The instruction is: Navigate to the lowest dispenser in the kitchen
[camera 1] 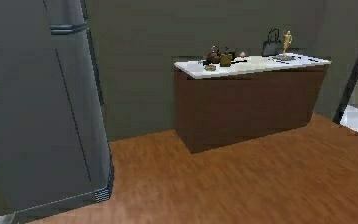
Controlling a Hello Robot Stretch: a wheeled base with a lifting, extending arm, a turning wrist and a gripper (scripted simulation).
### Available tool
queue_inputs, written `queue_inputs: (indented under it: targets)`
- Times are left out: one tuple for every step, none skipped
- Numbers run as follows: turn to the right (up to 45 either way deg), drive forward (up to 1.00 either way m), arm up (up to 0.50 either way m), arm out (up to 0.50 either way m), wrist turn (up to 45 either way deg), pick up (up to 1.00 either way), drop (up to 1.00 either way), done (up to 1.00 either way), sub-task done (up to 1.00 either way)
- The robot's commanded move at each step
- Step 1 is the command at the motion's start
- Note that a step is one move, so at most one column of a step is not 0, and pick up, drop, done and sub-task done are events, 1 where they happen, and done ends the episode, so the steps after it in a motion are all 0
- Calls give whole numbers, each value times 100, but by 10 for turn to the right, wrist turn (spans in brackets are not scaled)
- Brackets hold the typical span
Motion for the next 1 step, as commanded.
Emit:
queue_inputs:
  targets:
    - [450,0,0,0,0,0,0,0,0]
